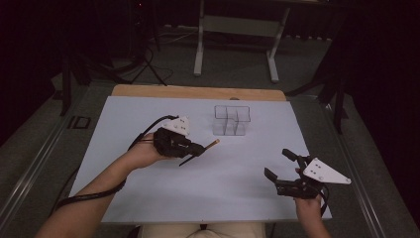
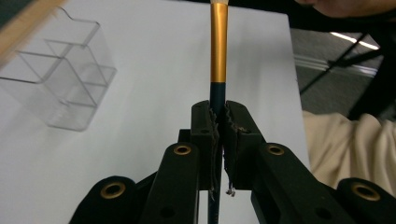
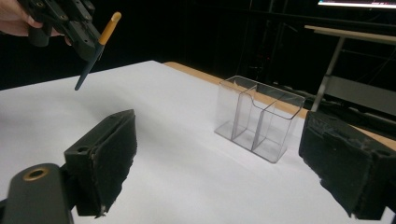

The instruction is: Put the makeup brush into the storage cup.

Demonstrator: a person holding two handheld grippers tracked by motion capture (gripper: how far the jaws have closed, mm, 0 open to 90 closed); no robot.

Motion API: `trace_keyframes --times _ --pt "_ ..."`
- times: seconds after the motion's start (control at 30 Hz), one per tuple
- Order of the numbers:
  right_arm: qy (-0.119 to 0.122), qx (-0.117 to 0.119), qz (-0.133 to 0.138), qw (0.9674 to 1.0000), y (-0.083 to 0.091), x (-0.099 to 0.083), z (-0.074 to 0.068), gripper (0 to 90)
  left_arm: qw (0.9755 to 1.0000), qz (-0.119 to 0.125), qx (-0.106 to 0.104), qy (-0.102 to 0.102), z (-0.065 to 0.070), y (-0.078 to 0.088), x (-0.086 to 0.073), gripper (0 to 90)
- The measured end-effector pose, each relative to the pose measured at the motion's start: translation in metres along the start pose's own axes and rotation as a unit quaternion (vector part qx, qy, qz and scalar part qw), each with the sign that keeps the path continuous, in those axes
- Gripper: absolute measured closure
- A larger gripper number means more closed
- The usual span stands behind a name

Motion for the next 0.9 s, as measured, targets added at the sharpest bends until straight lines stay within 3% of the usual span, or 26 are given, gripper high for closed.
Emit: trace_keyframes --times 0.27,0.37,0.43,0.57,0.67,0.83,0.9 --pt "-0.019 0.022 0.012 0.9995 -0.002 0.014 -0.005 11.5 0.9993 0.031 0.016 0.011 0.005 0.005 -0.002 84.3" --pt "-0.024 0.034 0.011 0.9991 -0.004 0.022 -0.008 11.5 0.9982 0.053 0.021 0.02 0.005 0.009 -0.003 84.3" --pt "-0.015 0.037 0.004 0.9992 -0.008 0.027 -0.012 11.5 0.9973 0.061 0.034 0.019 0.006 0.011 -0.003 84.3" --pt "-0.011 0.053 0.002 0.9985 -0.016 0.038 -0.018 11.5 0.9959 0.078 0.04 0.023 0.006 0.014 -0.003 84.3" --pt "-0.023 0.058 0.006 0.998 -0.023 0.046 -0.021 11.5 0.9942 0.094 0.045 0.027 0.007 0.015 -0.002 84.3" --pt "-0.045 0.103 0.003 0.9936 -0.038 0.054 -0.028 11.5 0.9919 0.112 0.052 0.03 0.009 0.014 0.001 84.3" --pt "-0.044 0.108 0.005 0.9931 -0.041 0.055 -0.03 11.5 0.991 0.117 0.056 0.031 0.01 0.015 0.002 84.3"
Point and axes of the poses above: each handheld gripper's, and its own axes: y roughly backward along the jaws, x roughly out of its top, z roughly to its right, the point moved 2 cm from there along -y, roughly forward along the jaws, and after that the axes turned 1 degree about -y, right-handed, at the moved point
